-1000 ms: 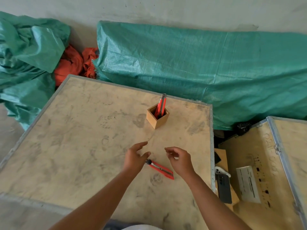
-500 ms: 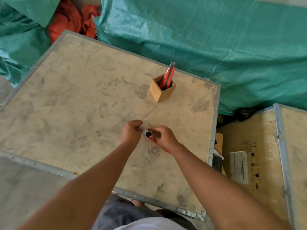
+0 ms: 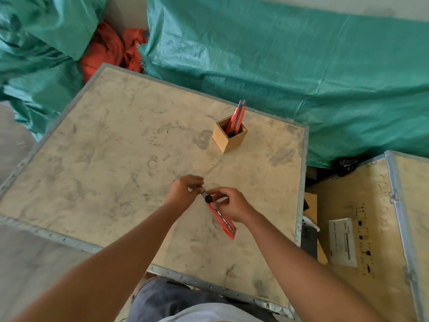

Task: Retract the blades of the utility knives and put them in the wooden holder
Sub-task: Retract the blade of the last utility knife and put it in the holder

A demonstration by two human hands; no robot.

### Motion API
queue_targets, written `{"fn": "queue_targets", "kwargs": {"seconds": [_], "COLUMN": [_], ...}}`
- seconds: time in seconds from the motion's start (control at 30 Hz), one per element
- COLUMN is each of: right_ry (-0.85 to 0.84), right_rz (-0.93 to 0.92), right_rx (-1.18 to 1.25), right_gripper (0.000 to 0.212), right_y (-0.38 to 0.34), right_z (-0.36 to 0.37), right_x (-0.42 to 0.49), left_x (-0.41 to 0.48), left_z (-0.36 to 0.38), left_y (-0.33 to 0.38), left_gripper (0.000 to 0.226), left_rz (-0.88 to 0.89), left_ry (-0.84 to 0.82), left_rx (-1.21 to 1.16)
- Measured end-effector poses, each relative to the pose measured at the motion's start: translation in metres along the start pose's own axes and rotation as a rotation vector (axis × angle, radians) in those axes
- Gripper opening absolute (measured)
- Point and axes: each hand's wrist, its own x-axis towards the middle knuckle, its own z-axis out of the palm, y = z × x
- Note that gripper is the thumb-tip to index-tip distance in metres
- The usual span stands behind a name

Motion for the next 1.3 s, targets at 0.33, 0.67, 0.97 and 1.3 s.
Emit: {"fn": "queue_targets", "kwargs": {"seconds": [0.33, 0.67, 0.97, 1.3], "right_ry": [0.239, 0.545, 0.603, 0.546], "right_rz": [-0.057, -0.174, -0.178, -0.253], "right_rx": [0.354, 0.57, 0.682, 0.569], "right_gripper": [0.034, 0.038, 0.039, 0.017], "right_y": [-0.084, -0.138, -0.154, -0.162], "right_z": [-0.027, -0.047, -0.057, -0.068], "right_x": [-0.029, -0.047, -0.053, -0.062], "left_x": [-0.005, -0.028, -0.041, -0.049], "left_z": [-0.071, -0.103, -0.126, -0.136], "left_y": [0.071, 0.098, 0.113, 0.123], "left_gripper": [0.032, 0.05, 0.081, 0.072], "left_rz": [0.116, 0.009, 0.142, 0.137], "left_ry": [0.08, -0.334, -0.461, -0.419], "left_rx": [-0.191, -0.364, -0.298, -0.302]}}
